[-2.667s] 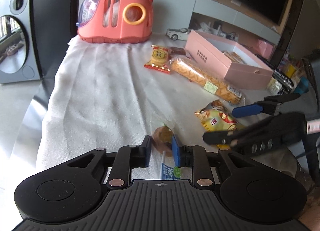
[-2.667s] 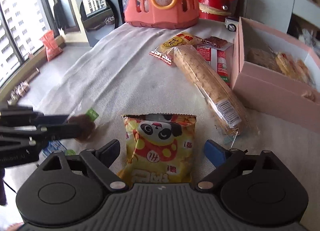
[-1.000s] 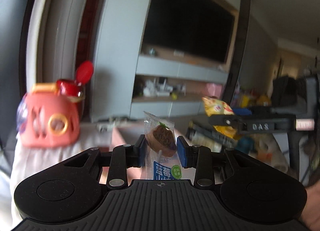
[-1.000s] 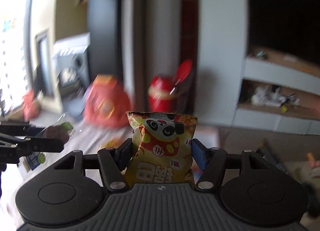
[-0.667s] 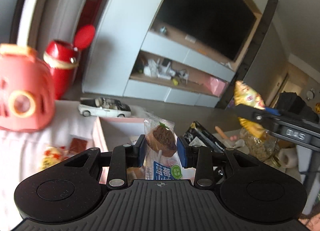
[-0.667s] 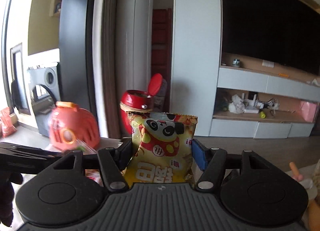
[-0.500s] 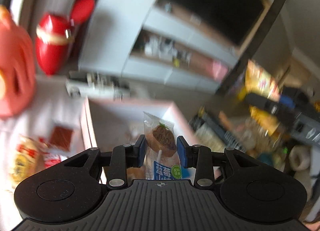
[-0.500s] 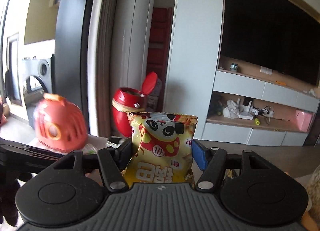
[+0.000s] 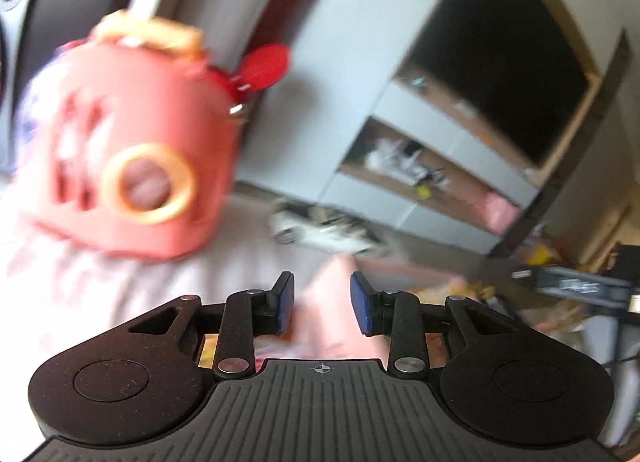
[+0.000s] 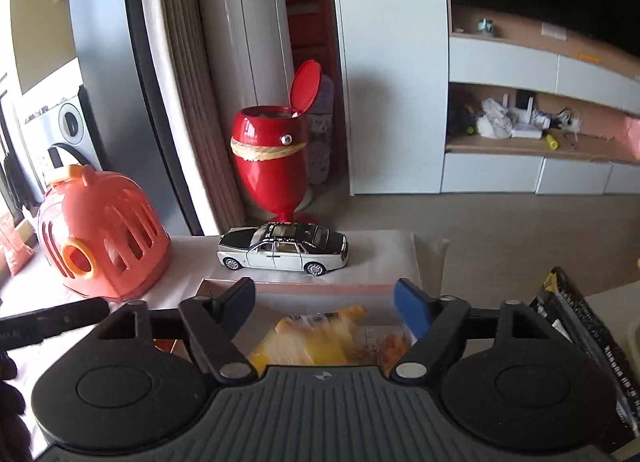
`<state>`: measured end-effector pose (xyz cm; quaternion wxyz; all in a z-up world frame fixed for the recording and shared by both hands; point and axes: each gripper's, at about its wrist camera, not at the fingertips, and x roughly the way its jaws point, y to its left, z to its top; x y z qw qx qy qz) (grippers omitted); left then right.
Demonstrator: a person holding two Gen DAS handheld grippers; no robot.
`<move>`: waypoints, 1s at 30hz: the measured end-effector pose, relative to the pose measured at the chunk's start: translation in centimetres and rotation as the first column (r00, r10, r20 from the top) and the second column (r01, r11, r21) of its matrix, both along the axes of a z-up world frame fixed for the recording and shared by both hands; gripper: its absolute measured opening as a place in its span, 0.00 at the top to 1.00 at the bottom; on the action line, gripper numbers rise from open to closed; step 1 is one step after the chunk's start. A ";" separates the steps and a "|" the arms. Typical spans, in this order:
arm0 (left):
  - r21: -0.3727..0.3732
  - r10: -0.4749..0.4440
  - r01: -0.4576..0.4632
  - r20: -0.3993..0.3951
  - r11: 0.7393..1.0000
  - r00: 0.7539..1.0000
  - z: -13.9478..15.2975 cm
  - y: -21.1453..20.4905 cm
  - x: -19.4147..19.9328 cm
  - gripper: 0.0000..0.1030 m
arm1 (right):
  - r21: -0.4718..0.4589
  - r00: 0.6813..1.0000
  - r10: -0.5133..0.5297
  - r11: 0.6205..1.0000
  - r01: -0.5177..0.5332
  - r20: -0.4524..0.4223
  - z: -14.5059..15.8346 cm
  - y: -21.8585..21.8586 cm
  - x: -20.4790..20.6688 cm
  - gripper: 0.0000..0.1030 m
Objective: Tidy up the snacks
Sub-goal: 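Carry both snacks over the pink box and open both tools, then move the left tool to the bread stick while the right tool approaches the red jerky packet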
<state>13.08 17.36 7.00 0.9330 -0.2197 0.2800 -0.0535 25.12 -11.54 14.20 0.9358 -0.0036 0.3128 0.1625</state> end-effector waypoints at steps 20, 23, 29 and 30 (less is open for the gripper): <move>0.302 -0.256 0.324 -0.244 0.896 0.935 -5.0 -3.6 9.2 0.68 | -0.201 0.953 0.290 0.932 -0.301 -0.083 -7.3 5.0 -15.6 0.21; 0.313 -0.355 0.427 -0.262 0.849 0.898 -4.6 -3.9 6.5 0.67 | -0.164 0.944 0.311 0.931 -0.326 -0.112 -8.1 5.1 -15.2 0.21; 0.266 -0.421 0.485 -0.264 0.833 0.868 -4.6 -3.1 1.5 0.68 | -0.067 0.907 0.384 0.914 -0.400 -0.173 -9.4 6.6 -15.4 0.21; 0.272 -0.429 0.493 -0.264 0.826 0.864 -4.6 -3.2 0.6 0.68 | -0.054 0.902 0.391 0.912 -0.407 -0.184 -9.5 6.9 -15.6 0.21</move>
